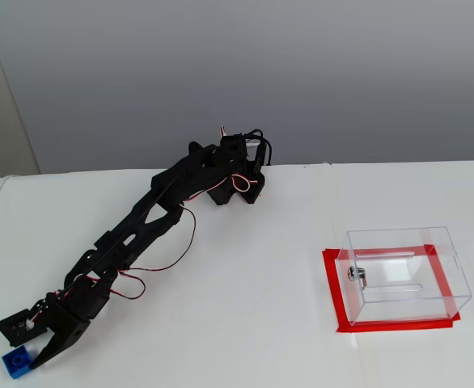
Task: Pick the blue lego brick and place it into the transparent box
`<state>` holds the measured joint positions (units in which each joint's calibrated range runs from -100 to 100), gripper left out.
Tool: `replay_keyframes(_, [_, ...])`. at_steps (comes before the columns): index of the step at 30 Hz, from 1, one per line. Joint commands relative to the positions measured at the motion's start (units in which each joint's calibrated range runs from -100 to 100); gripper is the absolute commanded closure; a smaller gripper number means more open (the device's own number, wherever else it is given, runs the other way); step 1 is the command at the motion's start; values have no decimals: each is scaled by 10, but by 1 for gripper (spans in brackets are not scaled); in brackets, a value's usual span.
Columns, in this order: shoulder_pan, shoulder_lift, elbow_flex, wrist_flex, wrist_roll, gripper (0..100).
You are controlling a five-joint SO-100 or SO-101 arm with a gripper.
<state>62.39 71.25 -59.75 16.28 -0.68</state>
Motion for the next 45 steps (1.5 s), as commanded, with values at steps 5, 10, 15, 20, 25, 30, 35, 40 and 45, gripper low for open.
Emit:
replay_keyframes(5, [-2,-13,-6,-5,1,86])
replay_keyframes(10, [-3,-13,-7,-6,1,86])
replay_keyframes(15, [-3,-13,-7,-6,2,86])
replay_keyframes(20, [-3,-14,-7,-6,2,87])
replay_keyframes(25, [-3,-14,-7,-6,2,87])
replay_keyframes(30, [-3,-15,-7,-6,2,87])
replay_keyframes(35, [-3,-15,-7,-6,3,87])
replay_keyframes(40, [-3,-21,-4,1,3,87])
replay_keyframes(45, [-3,-25,-7,10,3,87])
